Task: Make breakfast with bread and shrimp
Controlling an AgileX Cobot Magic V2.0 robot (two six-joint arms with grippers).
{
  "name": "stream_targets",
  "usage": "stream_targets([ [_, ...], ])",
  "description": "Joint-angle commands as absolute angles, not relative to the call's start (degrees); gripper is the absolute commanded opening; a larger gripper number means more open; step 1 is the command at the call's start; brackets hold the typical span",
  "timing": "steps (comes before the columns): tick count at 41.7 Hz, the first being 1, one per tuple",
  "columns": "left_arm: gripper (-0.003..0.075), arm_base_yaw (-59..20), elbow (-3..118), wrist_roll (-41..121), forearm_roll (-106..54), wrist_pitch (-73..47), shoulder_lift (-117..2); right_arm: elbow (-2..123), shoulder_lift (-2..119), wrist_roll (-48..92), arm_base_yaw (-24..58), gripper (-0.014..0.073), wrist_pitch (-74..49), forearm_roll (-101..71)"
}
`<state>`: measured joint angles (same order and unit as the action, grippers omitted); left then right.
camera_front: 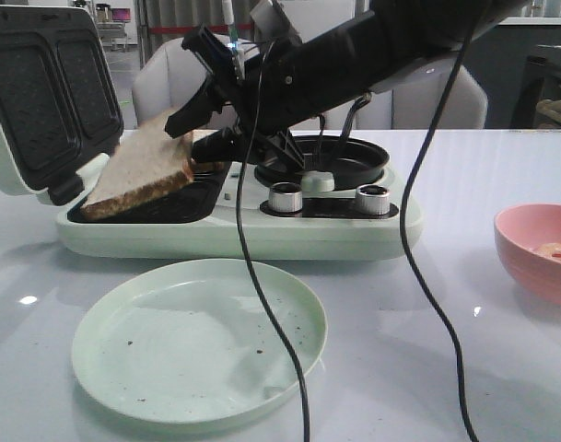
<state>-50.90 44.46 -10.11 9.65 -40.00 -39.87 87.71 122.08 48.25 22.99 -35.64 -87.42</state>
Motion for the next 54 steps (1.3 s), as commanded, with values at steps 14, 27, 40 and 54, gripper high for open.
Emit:
stream_targets([
  [14, 0.0425, -51.3, 46.1, -10.3, 11.4, -35.6, -39.9, 90.8, 113.6, 48.8, 22.8, 0.052, -38.6, -74.7],
  [27, 0.0425, -51.3, 46.1, -10.3, 11.4, -35.6, -39.9, 90.7, 96.3, 19.1, 22.8, 0.0519, -49.4, -29.8],
  [40, 0.0425, -51.3, 46.1, -10.3, 11.4, -35.6, -39.9, 75.9, 74.2, 2.9, 22.8, 0.0519, -51.2, -5.1],
  [54, 0.0425, -51.3, 46.1, -10.3, 11.4, -35.6, -39.9, 54.4, 52.6, 0.7, 22.8, 0.0519, -49.9, -2.0],
])
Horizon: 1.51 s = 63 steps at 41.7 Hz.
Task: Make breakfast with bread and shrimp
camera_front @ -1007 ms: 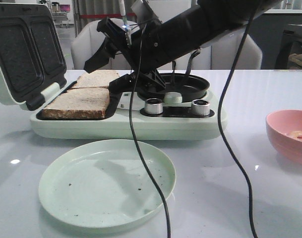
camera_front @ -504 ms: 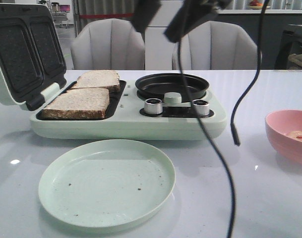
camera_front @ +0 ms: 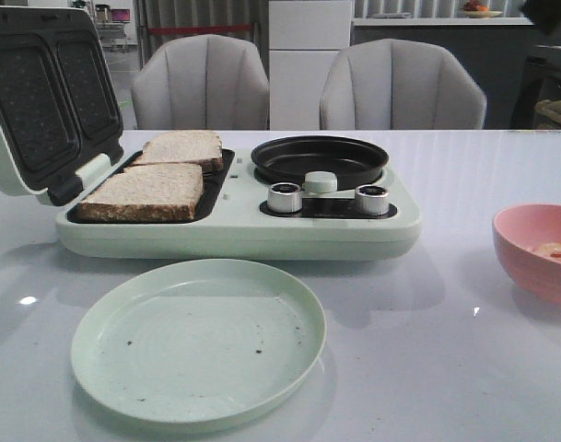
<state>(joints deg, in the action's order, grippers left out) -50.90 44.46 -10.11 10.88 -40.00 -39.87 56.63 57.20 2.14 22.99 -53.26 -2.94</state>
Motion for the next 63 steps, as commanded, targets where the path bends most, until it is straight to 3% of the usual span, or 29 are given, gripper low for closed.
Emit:
stream_targets([
  [1, 0.0425, -51.3, 46.1, -10.3, 11.4, -35.6, -39.9, 53.2, 51.0, 0.0, 22.8, 0.0519, -49.9, -1.7],
  [12, 0.0425, -51.3, 46.0, -10.3, 11.2, -35.6, -39.9, 41.4, 38.5, -1.2, 22.8, 0.0519, -49.9, 0.0],
  [21, 0.0425, -51.3, 46.0, -10.3, 10.8, -37.5, -41.8, 39.1, 35.2, -1.2, 22.8, 0.0519, -50.2, -0.3],
  [30, 0.0425, -51.3, 51.4, -10.3, 10.8, -51.3, -51.7, 39.1, 35.2, -1.2, 22.8, 0.0519, -50.2, -0.3],
  [39, 0.0403, -49.1, 56.1, -10.3, 10.8, -57.7, -64.9, 39.1, 35.2, -1.2, 22.8, 0.0519, -50.2, -0.3],
  [51, 0.0102, -28.5, 56.9, -6.3, 7.9, -57.0, -69.4, 39.1, 35.2, -1.2, 22.8, 0.0519, -50.2, -0.3],
  [63, 0.0102, -3.6, 58.4, 4.0, -4.1, -48.7, -69.4, 39.1, 35.2, -1.2, 22.8, 0.0519, -50.2, -0.3],
])
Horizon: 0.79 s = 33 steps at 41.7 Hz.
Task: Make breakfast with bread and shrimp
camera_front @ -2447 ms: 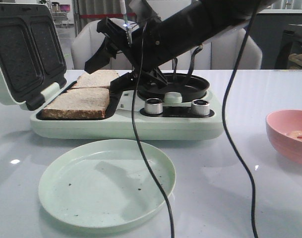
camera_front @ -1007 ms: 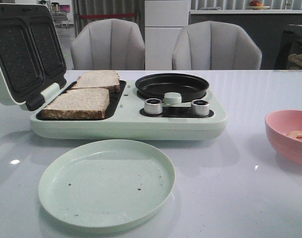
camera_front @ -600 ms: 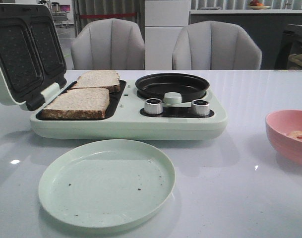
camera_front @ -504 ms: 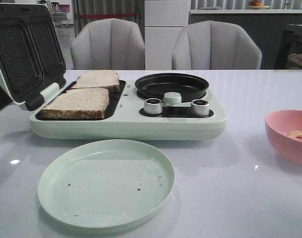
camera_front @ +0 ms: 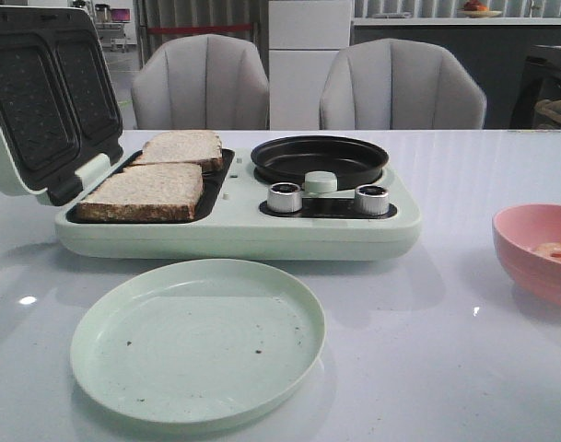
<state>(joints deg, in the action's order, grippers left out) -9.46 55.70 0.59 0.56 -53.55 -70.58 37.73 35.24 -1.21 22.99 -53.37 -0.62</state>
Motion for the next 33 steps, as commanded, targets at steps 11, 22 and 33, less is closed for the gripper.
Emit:
stream_targets([
  [11, 0.0102, 11.0, 66.3, 15.7, -17.7, -42.7, -75.0, 39.1, 35.2, -1.2, 22.8, 0.0519, -50.2, -0.3],
  [22, 0.0102, 12.3, 79.9, 16.4, -22.4, -43.0, -88.2, 39.1, 35.2, -1.2, 22.8, 0.0519, -50.2, -0.3],
  [33, 0.0102, 12.2, 90.4, 16.4, -27.7, -43.2, -97.5, 39.1, 35.2, -1.2, 22.8, 0.0519, -50.2, -0.3],
])
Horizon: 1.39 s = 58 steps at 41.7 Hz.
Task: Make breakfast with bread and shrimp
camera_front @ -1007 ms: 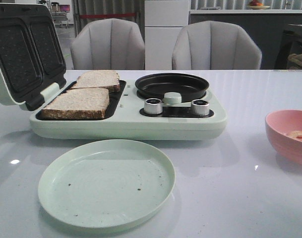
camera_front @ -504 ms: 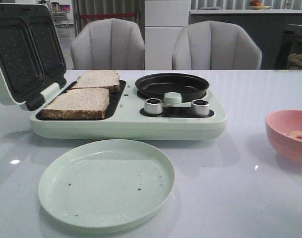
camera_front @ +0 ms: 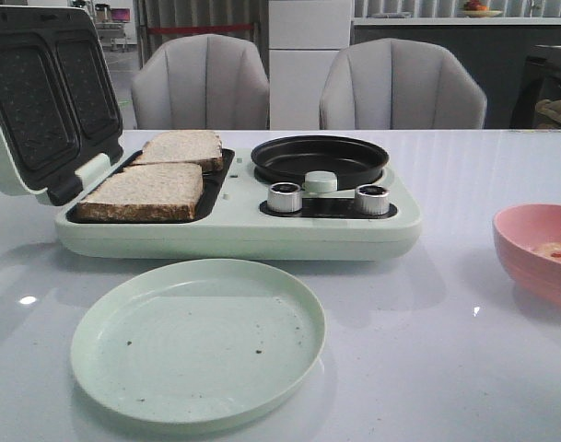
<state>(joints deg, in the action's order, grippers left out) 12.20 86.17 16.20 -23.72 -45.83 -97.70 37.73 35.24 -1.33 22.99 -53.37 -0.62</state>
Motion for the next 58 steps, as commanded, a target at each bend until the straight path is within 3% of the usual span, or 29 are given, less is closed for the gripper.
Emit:
stream_targets([
  [1, 0.0102, 12.2, 90.9, 16.4, -28.3, -43.4, -98.1, 39.1, 35.2, -1.2, 22.8, 0.0519, -50.2, -0.3],
  [19, 0.0102, 9.2, 92.9, 27.4, -41.8, -49.0, -97.9, 39.1, 35.2, -1.2, 22.8, 0.0519, -50.2, -0.3],
  [34, 0.0102, -2.3, 90.8, 31.2, -38.2, -49.5, -94.3, 39.1, 35.2, -1.2, 22.8, 0.0519, -50.2, -0.3],
  [58, 0.0102, -20.2, 65.4, 32.8, -33.6, -41.1, -71.6, 39.1, 35.2, -1.2, 22.8, 0.0519, -50.2, -0.3],
])
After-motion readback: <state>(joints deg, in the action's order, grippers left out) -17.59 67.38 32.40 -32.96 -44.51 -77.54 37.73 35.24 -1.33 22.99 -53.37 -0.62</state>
